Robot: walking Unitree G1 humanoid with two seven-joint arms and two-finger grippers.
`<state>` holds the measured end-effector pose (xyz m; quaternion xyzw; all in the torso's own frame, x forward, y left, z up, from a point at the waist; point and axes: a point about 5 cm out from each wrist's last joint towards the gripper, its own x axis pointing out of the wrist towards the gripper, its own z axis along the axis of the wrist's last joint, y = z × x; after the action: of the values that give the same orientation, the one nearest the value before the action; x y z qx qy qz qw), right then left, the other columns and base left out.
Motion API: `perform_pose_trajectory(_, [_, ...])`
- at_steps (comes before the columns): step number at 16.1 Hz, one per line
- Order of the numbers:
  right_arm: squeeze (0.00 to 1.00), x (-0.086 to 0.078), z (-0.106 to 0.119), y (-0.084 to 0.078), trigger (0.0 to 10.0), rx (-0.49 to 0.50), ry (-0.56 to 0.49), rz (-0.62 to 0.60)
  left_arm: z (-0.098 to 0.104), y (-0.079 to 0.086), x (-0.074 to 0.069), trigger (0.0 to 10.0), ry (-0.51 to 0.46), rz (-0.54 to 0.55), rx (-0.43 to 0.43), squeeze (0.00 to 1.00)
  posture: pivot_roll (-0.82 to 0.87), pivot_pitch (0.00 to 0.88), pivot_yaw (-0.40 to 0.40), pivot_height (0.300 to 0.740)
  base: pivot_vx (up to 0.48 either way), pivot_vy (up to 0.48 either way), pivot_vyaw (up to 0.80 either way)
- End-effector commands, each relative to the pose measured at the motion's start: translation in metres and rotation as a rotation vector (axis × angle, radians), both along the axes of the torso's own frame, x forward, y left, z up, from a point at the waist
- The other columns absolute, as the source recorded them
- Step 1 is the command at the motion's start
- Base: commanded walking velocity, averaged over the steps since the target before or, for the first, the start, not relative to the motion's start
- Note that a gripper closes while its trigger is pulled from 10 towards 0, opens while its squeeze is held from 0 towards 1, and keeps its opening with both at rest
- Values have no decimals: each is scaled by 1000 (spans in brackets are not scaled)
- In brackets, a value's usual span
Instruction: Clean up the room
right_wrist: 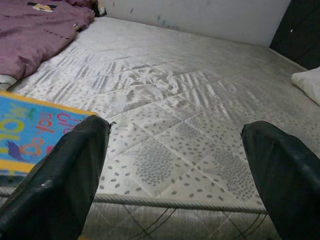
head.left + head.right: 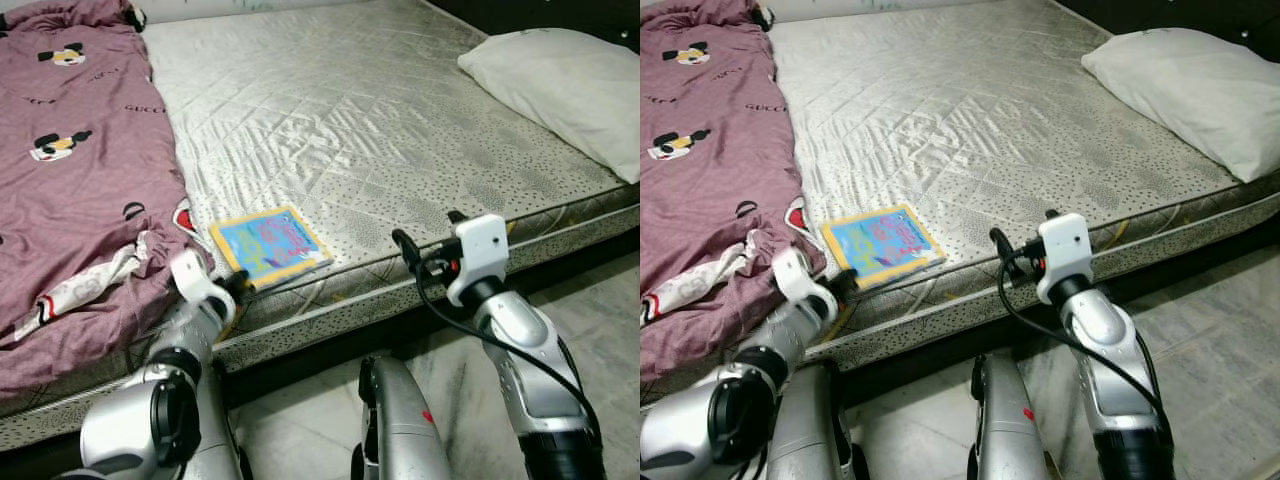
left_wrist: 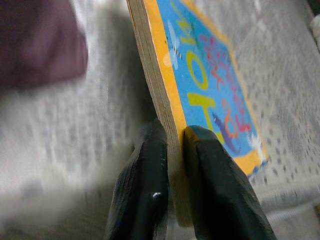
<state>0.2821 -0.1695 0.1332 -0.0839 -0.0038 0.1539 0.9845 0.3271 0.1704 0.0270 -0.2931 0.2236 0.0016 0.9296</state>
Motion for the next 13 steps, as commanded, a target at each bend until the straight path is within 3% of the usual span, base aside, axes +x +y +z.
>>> perform_pose_trajectory(1, [0,4,2,2,10000,-1,-15,-2,14,13,10,0,-56,40,81,0,-197,0,-23,538,0,0,0])
perform_pose_trajectory(5, [0,17,4,11,10000,8,-41,10,43,28,23,0,-200,129,244,0,-153,0,-39,538,0,0,0])
perform_pose_trajectory(6, [0,21,4,11,10000,12,-49,4,53,34,27,0,-241,159,321,0,-139,0,-34,538,0,0,0])
perform_pose_trajectory(9, [0,25,5,14,10000,24,-62,-6,70,48,31,0,-267,224,451,0,-128,0,-19,538,0,0,0])
perform_pose_trajectory(13, [0,27,0,18,10000,38,-70,-16,82,44,35,0,-269,229,466,0,-117,0,-5,538,0,0,0])
